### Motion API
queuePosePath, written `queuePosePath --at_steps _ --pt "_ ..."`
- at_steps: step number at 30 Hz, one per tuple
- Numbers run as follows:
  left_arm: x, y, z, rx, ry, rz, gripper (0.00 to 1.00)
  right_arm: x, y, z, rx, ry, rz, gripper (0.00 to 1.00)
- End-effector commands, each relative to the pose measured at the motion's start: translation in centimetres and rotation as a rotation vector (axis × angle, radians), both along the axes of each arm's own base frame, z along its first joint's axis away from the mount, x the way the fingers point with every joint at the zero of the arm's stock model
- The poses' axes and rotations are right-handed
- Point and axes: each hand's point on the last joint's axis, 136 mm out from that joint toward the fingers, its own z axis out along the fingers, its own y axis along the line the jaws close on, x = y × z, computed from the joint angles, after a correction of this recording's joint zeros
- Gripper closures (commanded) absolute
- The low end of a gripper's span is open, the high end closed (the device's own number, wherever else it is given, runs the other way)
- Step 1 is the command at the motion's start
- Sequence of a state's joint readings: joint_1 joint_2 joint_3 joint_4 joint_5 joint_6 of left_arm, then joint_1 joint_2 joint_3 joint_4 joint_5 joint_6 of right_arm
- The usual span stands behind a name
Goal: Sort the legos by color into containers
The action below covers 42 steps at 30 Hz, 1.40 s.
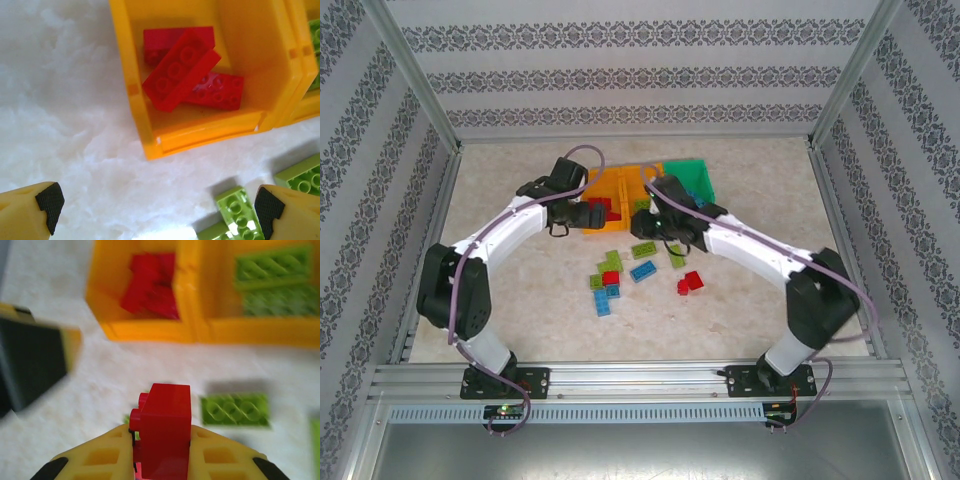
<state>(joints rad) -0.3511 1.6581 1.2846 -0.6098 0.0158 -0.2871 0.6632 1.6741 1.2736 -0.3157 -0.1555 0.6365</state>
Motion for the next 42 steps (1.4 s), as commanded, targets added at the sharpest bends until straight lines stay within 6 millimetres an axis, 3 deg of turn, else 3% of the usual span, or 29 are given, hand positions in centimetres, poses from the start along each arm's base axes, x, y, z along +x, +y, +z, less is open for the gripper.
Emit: queuePosePath --at_steps 1,8,15,20,25,31,34,40,42 --pt "-1.0 1.4 -0.5 0.042 -0.008 0.006 0.0 3.1 2.9 2.2 0.109 -0.026 0.048 0.82" --pt "-3.7 2.0 -2.7 0.024 0.048 0.031 0.0 8.4 5.0 -0.1 0.153 0.049 -0.015 0.81" --pt "-5.3 1.0 -3.5 -0.054 0.063 -0.003 0.0 11.4 6.2 -1.6 0.162 0.048 -0.043 0.75" --pt "-6.5 0.0 -4.3 -0.087 0.088 -0.038 0.0 12.0 6.6 -2.5 0.158 0.074 -0.05 0.51" --pt "-6.8 0.0 -4.7 -0.076 0.099 -0.03 0.0 11.1 6.8 -1.4 0.16 0.049 -0.019 0.31" --pt "-6.2 0.9 -3.8 -0.066 0.038 0.038 0.0 7.6 5.3 0.1 0.047 -0.031 0.041 0.21" --pt "-5.9 1.1 -3.4 -0.063 0.01 0.054 0.0 5.3 2.9 -1.1 -0.06 -0.045 0.043 0.19" --pt "-5.4 1.4 -2.9 -0.048 -0.016 0.062 0.0 1.2 -2.0 -5.4 -0.236 0.01 0.029 0.19" --pt "-5.3 1.4 -3.1 -0.046 -0.014 0.063 0.0 0.2 -2.6 -6.5 -0.265 0.03 0.045 0.19"
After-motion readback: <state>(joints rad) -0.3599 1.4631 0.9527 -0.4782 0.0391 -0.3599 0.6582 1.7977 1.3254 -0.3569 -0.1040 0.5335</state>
